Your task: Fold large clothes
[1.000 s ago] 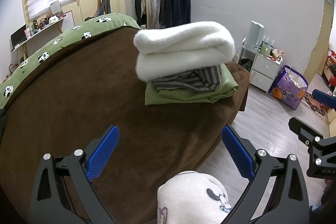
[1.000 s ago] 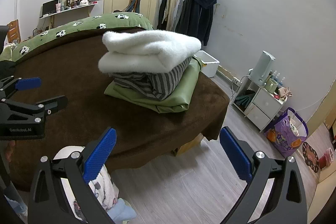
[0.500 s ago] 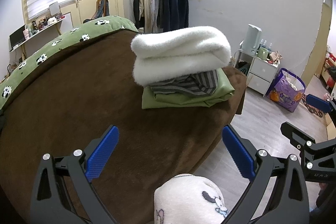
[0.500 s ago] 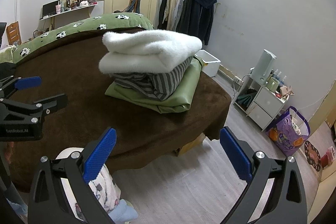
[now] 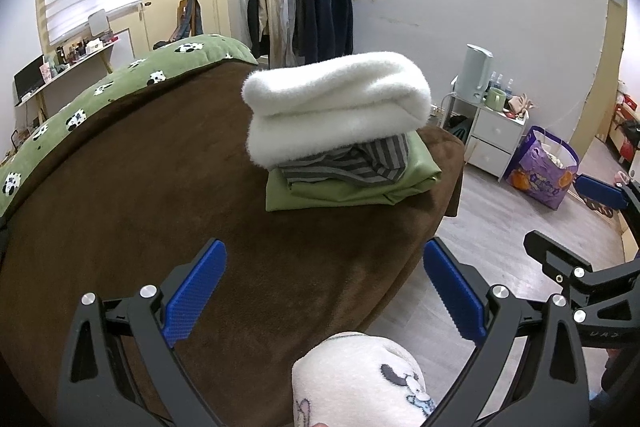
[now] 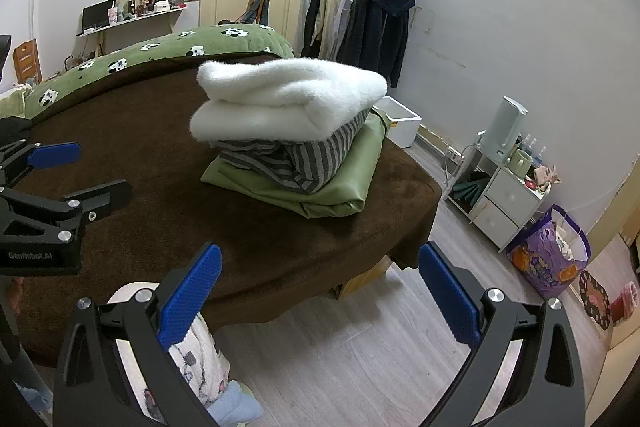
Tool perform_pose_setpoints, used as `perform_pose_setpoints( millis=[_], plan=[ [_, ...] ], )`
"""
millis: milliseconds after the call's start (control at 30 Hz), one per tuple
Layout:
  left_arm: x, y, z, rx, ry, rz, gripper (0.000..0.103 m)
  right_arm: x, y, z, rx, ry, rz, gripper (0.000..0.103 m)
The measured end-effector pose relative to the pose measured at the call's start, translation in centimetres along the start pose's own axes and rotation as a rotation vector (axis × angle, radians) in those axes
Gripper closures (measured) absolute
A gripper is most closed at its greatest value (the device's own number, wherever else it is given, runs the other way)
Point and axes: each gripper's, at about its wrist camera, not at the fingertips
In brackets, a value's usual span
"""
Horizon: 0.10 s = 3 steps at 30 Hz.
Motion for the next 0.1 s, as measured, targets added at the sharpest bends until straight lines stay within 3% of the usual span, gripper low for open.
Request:
perform_pose_setpoints(
  millis=[100],
  plan=[
    [-0.06,-0.02,0.00,-0.002,0.001,-0.001,0.007,-0.28,-0.06,-0.32,0.008,0.000,-0.001,0.006]
  ],
)
Point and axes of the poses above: each gripper's, at about its wrist camera, not at the fingertips, and x roughly against the way its jaws point, y to its left, z to its underside, and after that the axes turned 8 degrees about -z, right-handed
